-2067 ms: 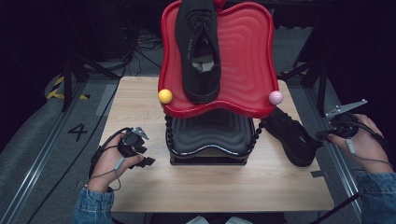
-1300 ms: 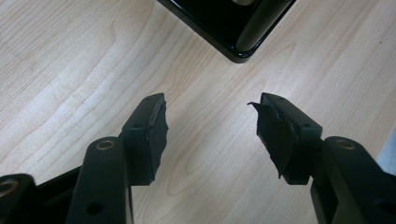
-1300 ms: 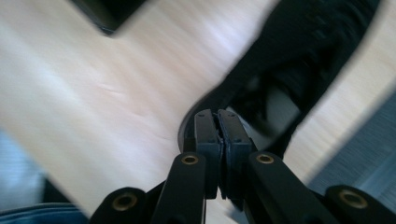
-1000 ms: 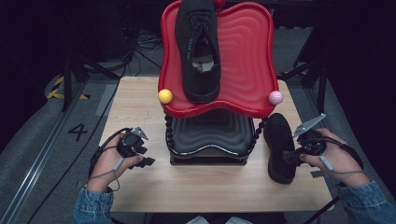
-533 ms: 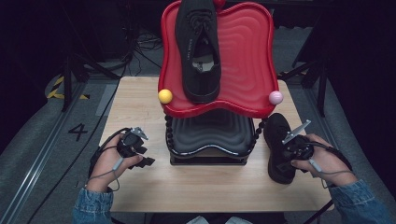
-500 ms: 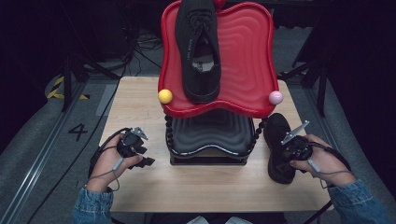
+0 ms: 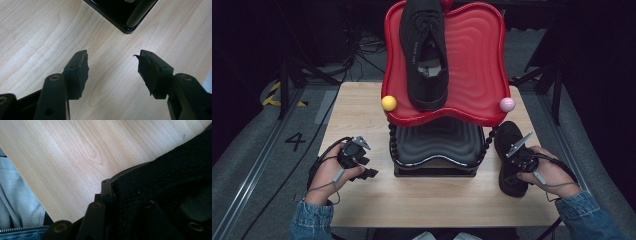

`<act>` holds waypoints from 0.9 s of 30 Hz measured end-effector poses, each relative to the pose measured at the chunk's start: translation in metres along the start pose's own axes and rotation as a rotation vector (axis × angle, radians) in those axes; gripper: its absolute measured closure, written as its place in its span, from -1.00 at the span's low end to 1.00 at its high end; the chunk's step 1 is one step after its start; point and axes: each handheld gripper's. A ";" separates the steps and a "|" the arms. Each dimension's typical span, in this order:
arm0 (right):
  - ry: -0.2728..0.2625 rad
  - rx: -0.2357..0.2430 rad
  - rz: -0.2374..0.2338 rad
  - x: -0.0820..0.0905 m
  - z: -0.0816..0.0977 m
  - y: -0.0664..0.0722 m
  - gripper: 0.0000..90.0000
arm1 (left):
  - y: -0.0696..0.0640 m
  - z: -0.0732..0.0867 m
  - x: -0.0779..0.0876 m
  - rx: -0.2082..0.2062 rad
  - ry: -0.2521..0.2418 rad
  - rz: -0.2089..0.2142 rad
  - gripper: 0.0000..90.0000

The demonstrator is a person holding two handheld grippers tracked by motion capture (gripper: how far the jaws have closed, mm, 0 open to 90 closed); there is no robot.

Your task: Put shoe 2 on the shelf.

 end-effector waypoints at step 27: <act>-0.078 -0.038 0.005 0.059 -0.001 0.008 0.95 | 0.003 0.006 0.004 0.025 -0.009 0.002 -0.07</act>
Point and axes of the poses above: each handheld gripper's, and its own axes: x roughly backward along the jaws, z roughly out of its underside, y roughly to its left, and after that the axes turned 8 degrees about -z, right-handed
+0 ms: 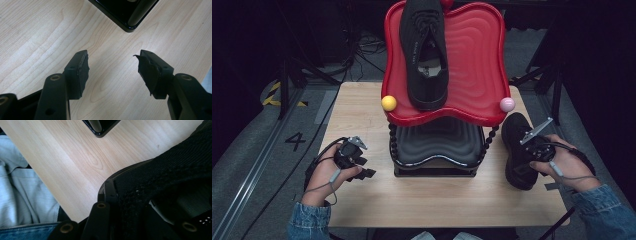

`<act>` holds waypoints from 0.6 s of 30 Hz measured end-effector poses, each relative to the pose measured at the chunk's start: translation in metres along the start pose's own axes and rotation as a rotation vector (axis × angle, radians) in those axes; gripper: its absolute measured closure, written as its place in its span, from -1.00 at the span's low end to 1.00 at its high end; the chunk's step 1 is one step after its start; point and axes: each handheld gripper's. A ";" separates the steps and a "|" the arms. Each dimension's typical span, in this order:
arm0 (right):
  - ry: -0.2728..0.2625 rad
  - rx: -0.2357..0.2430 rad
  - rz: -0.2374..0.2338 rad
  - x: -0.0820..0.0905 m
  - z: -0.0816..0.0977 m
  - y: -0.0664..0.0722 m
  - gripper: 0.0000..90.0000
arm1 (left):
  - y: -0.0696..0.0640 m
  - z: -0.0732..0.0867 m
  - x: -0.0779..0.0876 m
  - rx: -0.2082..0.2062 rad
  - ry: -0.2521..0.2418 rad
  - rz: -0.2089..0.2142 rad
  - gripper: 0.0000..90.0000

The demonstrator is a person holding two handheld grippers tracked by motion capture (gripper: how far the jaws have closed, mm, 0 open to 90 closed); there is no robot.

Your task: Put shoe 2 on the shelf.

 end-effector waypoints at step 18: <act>-0.010 0.031 0.086 0.078 -0.023 0.026 0.93 | 0.002 0.001 -0.001 0.010 0.004 0.011 -0.07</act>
Point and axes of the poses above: each handheld gripper's, and its own axes: x roughly backward along the jaws, z roughly out of its underside, y roughly to its left, and after that the axes turned 8 degrees about -z, right-handed
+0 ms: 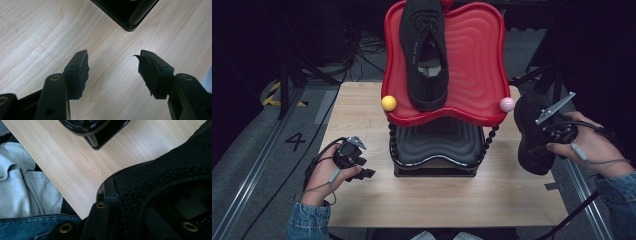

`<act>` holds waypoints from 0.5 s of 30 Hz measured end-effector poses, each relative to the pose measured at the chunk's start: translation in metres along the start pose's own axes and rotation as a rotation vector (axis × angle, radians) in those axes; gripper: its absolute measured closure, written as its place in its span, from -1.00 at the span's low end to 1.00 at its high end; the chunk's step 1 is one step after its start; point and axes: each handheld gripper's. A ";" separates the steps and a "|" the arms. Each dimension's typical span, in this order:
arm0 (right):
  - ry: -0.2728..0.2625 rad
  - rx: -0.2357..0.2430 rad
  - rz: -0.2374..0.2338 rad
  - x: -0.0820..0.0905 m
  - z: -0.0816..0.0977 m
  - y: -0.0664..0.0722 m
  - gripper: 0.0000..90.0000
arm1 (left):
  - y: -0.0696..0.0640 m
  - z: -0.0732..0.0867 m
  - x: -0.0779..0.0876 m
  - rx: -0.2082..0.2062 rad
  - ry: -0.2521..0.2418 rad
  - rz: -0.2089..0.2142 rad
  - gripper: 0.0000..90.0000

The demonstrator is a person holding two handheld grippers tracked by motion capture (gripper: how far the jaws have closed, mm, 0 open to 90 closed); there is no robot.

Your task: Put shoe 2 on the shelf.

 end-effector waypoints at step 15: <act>-0.022 0.033 0.033 0.047 -0.022 0.018 0.92 | 0.000 0.001 0.000 0.003 0.006 0.008 -0.08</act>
Point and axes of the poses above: each handheld gripper's, and its own axes: x roughly backward along the jaws, z roughly out of its underside, y roughly to its left, and after that the axes turned 8 degrees about -z, right-handed
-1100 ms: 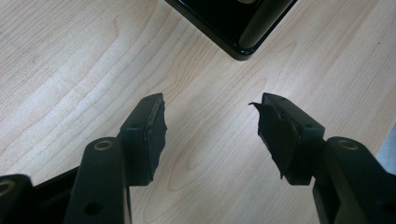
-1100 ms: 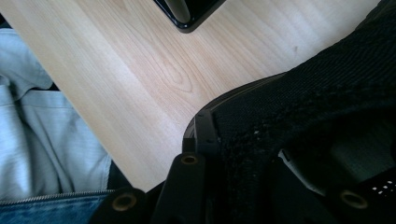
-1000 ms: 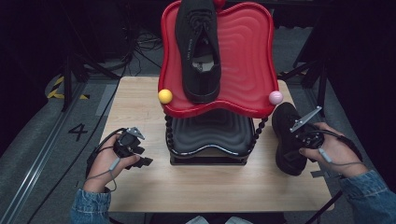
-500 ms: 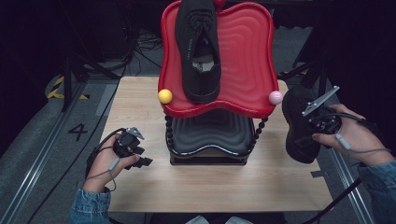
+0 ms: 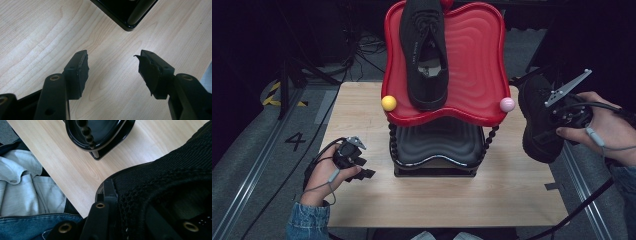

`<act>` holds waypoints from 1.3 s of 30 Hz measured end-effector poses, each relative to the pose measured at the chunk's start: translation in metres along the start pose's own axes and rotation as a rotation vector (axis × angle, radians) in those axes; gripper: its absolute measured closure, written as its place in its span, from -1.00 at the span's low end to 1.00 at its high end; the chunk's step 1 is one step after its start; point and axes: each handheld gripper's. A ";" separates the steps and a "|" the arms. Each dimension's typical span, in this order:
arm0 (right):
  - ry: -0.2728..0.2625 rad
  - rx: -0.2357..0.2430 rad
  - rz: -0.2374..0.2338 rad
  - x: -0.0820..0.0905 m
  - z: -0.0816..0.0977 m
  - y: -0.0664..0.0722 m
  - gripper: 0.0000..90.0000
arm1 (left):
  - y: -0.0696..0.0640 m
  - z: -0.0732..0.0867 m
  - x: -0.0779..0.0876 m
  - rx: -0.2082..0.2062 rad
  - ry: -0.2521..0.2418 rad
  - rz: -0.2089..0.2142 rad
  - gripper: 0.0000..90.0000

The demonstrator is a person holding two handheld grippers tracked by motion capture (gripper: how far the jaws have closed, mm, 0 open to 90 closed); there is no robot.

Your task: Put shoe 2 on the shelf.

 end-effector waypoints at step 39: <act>-0.047 0.070 0.058 0.090 -0.045 0.032 0.92 | -0.002 0.001 -0.001 -0.021 0.025 0.023 -0.10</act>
Point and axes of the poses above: each handheld gripper's, and its own axes: x roughly backward along the jaws, z roughly out of its underside, y roughly to its left, and after that the axes turned 8 degrees about -z, right-handed
